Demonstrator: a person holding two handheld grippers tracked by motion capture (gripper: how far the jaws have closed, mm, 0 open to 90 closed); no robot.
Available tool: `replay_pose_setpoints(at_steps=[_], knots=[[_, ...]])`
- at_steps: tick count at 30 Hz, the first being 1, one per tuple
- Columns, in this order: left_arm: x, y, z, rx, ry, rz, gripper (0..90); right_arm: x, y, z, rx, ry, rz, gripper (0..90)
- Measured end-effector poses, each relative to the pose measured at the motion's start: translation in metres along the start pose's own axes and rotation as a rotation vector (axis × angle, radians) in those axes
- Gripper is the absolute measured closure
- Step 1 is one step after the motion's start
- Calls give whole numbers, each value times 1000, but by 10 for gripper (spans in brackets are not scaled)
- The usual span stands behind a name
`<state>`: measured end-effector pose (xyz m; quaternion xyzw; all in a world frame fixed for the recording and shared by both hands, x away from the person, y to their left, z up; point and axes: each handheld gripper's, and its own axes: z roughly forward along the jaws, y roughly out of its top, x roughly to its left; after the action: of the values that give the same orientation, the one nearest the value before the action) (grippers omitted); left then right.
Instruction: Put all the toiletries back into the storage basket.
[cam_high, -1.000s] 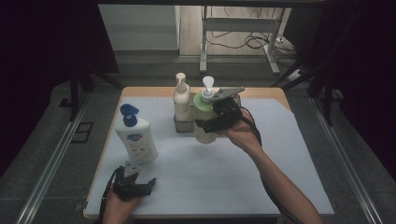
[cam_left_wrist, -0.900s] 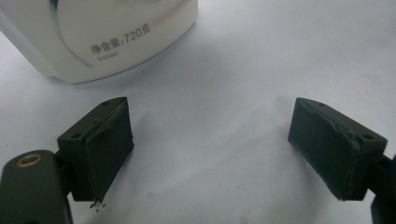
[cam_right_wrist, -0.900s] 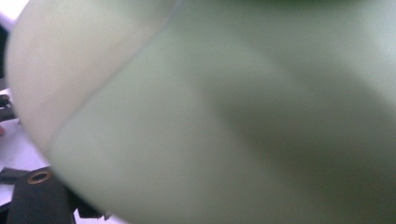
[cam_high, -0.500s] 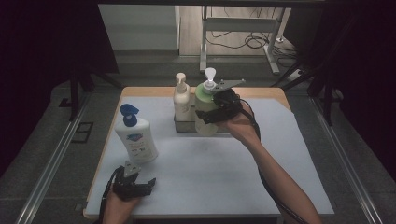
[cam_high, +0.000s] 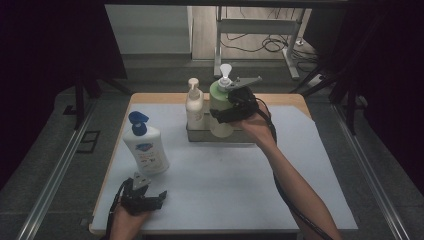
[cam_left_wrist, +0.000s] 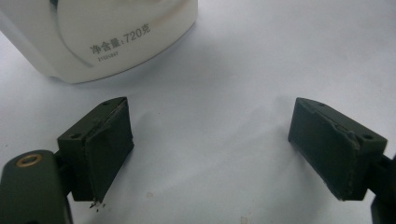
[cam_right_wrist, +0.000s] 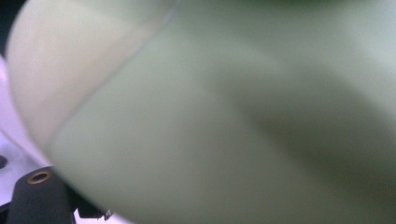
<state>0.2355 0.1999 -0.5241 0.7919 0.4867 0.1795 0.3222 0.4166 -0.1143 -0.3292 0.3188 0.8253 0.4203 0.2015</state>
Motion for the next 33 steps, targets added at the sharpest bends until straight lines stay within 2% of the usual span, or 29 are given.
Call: replay_pose_setpoints(at_steps=[23,33], knots=[[0,0,0,-1,-1,-1,133,-22,6,31,8,-79,29,126],[0,0,0,1,-1,1,133,-29,5,47,18,-89,38,127]])
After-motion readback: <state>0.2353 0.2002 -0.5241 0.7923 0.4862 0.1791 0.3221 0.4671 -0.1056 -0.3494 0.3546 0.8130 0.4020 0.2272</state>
